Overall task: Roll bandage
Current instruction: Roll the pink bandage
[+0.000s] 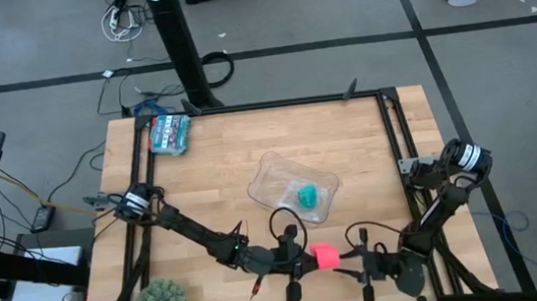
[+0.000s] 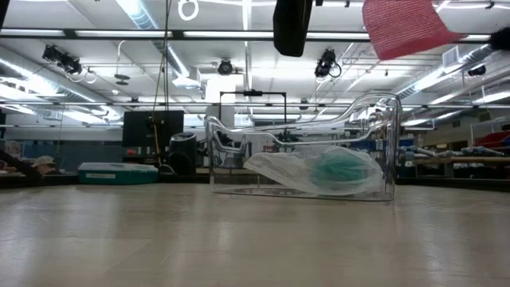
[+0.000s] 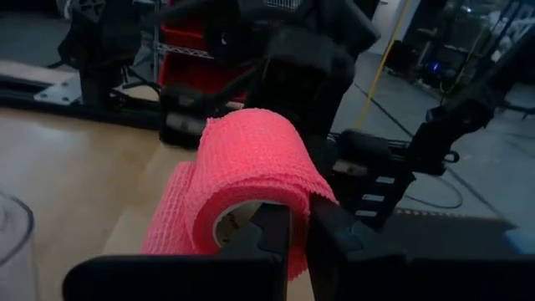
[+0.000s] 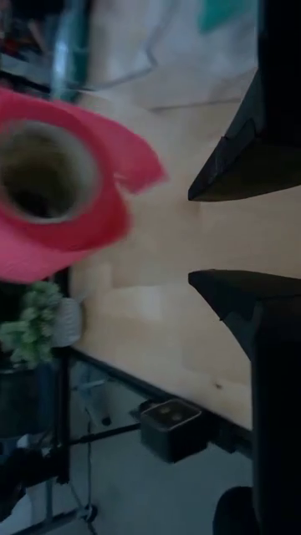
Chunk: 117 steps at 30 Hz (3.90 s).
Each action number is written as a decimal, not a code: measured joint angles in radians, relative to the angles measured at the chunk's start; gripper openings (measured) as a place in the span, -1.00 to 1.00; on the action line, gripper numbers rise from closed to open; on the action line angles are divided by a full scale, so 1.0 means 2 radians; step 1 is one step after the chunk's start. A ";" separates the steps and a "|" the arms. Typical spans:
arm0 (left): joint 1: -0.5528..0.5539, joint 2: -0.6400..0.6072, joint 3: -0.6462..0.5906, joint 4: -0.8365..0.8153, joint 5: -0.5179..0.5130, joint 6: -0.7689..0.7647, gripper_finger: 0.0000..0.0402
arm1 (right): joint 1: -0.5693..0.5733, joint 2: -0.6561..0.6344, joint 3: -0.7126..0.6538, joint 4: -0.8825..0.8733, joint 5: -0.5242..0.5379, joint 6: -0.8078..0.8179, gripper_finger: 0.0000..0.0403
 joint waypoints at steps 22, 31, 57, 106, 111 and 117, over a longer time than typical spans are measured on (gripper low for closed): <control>0.004 0.000 0.000 -0.001 0.010 -0.035 -0.86 | 0.000 -0.030 0.000 0.064 0.008 -0.131 -0.23; 0.005 -0.001 -0.001 -0.002 0.016 -0.037 -0.86 | -0.022 -0.030 0.006 0.069 -0.004 -0.190 -0.24; 0.009 -0.001 0.000 0.014 0.037 0.021 -0.52 | -0.030 -0.029 0.008 0.127 -0.028 -0.258 -0.97; -0.016 -0.027 -0.005 -0.070 -0.061 0.000 -0.19 | -0.033 -0.049 0.008 0.225 -0.190 -0.268 -1.00; -0.017 -0.026 -0.005 -0.066 -0.077 0.008 -0.21 | -0.034 -0.049 0.008 0.227 -0.195 -0.270 -1.00; -0.016 -0.026 -0.005 -0.063 -0.088 0.033 -0.73 | -0.039 -0.048 0.008 0.227 -0.226 -0.249 -1.00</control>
